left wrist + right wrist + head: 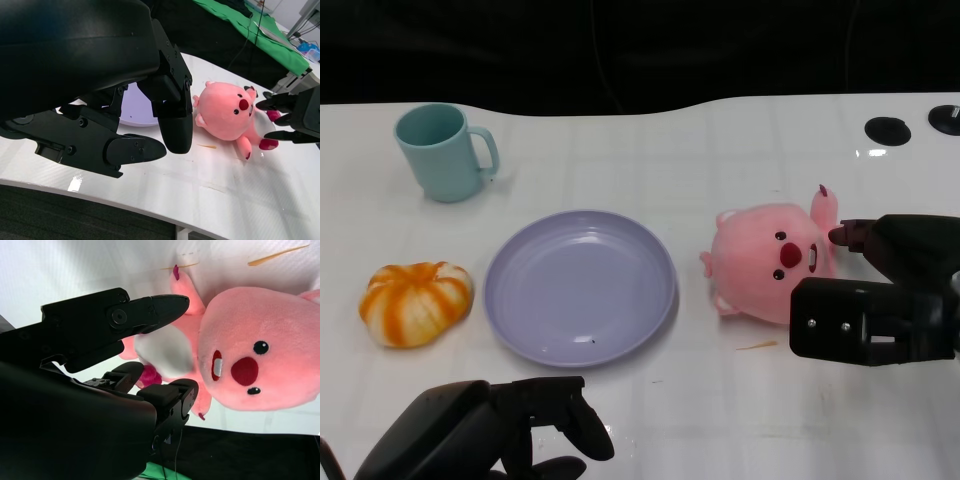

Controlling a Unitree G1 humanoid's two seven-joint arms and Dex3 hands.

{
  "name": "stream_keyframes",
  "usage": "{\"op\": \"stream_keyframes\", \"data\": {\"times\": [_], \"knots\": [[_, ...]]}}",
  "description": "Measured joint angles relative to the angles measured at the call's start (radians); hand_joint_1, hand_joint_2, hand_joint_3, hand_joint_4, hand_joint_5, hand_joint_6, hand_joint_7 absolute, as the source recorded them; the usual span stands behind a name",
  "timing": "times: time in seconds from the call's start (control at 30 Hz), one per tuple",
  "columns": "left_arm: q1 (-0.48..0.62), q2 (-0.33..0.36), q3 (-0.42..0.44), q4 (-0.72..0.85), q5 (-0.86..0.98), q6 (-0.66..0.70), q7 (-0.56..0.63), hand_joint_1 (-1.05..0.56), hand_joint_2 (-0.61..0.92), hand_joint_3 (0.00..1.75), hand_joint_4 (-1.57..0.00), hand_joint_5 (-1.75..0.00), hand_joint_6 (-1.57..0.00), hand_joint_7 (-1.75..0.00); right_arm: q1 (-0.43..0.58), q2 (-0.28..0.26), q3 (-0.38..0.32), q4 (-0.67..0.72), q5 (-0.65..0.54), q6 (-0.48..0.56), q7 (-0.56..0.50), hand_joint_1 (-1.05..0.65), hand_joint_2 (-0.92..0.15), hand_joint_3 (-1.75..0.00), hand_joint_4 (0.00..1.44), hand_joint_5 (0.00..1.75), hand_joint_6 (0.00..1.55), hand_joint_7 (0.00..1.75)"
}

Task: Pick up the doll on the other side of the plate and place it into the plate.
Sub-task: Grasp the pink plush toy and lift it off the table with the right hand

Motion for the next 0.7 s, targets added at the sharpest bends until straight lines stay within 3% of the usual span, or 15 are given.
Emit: {"op": "stream_keyframes", "data": {"times": [0.7], "knots": [[0.067, 0.004, 0.001, -0.088, 0.009, 0.021, 0.000, -0.20, 0.92, 0.40, -0.62, -1.69, -0.71, -0.94, -0.282, 0.165, 0.069, 0.602, 0.003, -0.175, -0.170, -0.79, -0.92, -0.16, 0.25, 0.30, 0.45, 0.03]]}}
